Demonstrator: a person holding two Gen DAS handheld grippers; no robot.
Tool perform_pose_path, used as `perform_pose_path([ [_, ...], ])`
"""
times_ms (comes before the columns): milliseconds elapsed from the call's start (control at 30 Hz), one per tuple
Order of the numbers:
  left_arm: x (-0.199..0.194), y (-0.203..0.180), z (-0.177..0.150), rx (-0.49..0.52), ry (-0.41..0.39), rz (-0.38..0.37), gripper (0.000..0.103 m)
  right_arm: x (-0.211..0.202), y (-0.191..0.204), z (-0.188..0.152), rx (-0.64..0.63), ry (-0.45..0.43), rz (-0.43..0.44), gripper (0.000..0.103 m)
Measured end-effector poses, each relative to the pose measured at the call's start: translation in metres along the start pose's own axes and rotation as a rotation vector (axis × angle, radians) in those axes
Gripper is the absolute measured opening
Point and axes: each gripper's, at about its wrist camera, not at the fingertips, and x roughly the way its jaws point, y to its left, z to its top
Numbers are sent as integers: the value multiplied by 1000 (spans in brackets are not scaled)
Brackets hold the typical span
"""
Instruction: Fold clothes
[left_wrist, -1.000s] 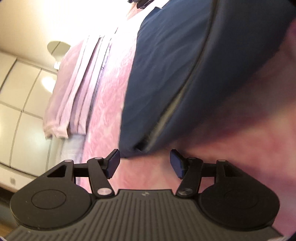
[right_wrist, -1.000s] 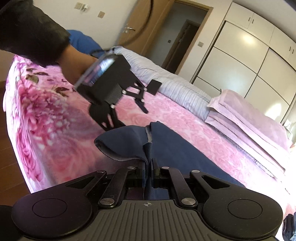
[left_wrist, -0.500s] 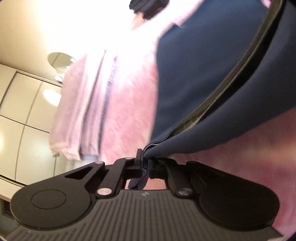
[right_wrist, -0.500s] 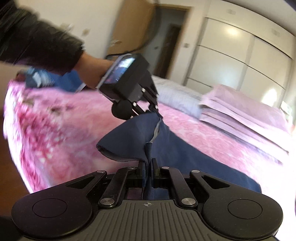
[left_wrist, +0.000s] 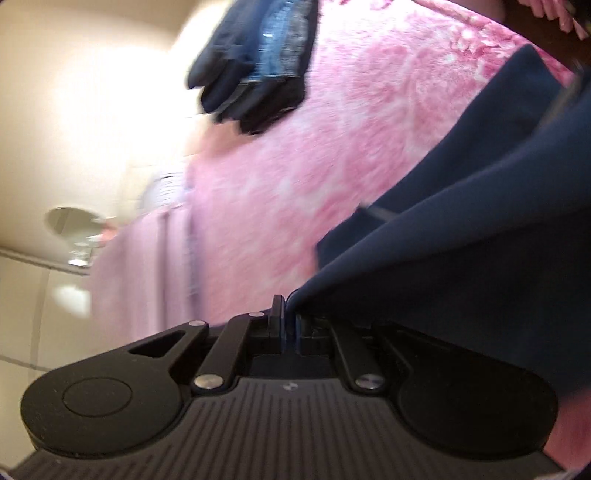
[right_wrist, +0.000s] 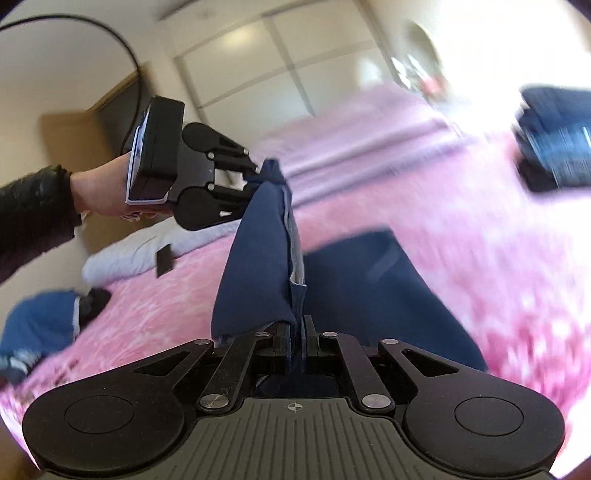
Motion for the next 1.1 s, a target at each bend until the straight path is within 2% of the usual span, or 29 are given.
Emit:
perform_pose_path([
  [100,41,-19,14,-22,30,-78,10,4,-32,-8,115,39,1,3],
  [200,54,-20,10,-45,21,-89,15,5,-50,-13,192,58,12,3],
  [233,51,-16,8,-80,14,-81,28,3,-54,-15,214,54,13,3],
  [267,46,-8,3,-129,6,-65,50,1,-58,-15,234,51,16,3],
  [300,40,0,-3,-179,-2,-55,54,0,-61,-16,254,47,18,3],
  [367,26,17,-17,-288,-6,-47,54,-3,-65,-16,289,41,21,3],
  [467,7,26,-37,-376,9,-38,53,-9,-67,-15,302,23,-2,3],
  [600,-4,11,-56,-400,41,-59,53,-14,-66,-17,306,23,-29,2],
  [700,1,6,-69,-437,51,-85,53,-20,-70,-20,310,41,-45,2],
  [867,18,51,-89,-676,13,-142,53,-36,-63,-9,211,24,-83,3],
  [1000,47,85,-96,-819,-15,-238,52,-32,-65,-6,252,24,-74,4],
  [1067,64,93,-94,-844,-17,-282,52,-27,-66,-4,277,14,-69,10],
  [1100,72,96,-93,-855,-16,-306,52,-24,-67,-1,278,8,-72,30],
])
